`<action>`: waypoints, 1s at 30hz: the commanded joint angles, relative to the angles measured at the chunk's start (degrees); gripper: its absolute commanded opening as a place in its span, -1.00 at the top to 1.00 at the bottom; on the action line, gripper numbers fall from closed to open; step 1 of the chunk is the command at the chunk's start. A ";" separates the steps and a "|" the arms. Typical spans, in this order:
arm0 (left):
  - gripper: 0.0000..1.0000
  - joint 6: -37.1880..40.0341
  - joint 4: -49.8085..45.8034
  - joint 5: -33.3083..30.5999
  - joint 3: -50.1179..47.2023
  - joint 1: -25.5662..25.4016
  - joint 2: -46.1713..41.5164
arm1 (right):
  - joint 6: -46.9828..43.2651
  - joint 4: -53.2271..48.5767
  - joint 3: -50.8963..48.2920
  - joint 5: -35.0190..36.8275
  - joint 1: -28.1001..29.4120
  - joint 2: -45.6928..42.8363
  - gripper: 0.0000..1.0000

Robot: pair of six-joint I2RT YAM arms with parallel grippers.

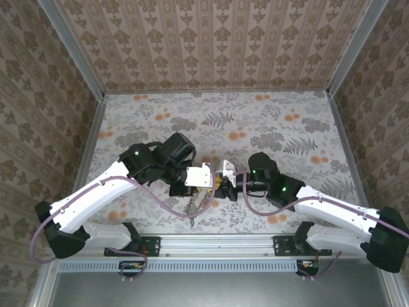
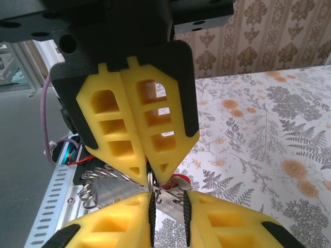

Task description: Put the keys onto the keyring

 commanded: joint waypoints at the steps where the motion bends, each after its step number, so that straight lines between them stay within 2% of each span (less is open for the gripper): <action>1: 1.00 1.50 -1.68 -0.39 2.10 -0.45 -0.34 | 1.41 3.68 -0.97 -2.49 0.30 0.32 0.53; 11: 1.00 1.67 0.41 0.64 1.31 0.07 -1.10 | -0.24 2.99 -0.97 -6.31 0.60 1.14 0.46; 21: 1.00 1.46 3.34 6.11 0.47 2.49 -3.15 | -1.40 4.46 -0.57 -2.81 2.08 3.06 0.47; 30: 1.00 0.40 3.78 6.68 -0.02 2.82 -3.13 | -0.75 6.92 0.35 0.16 2.51 4.27 0.75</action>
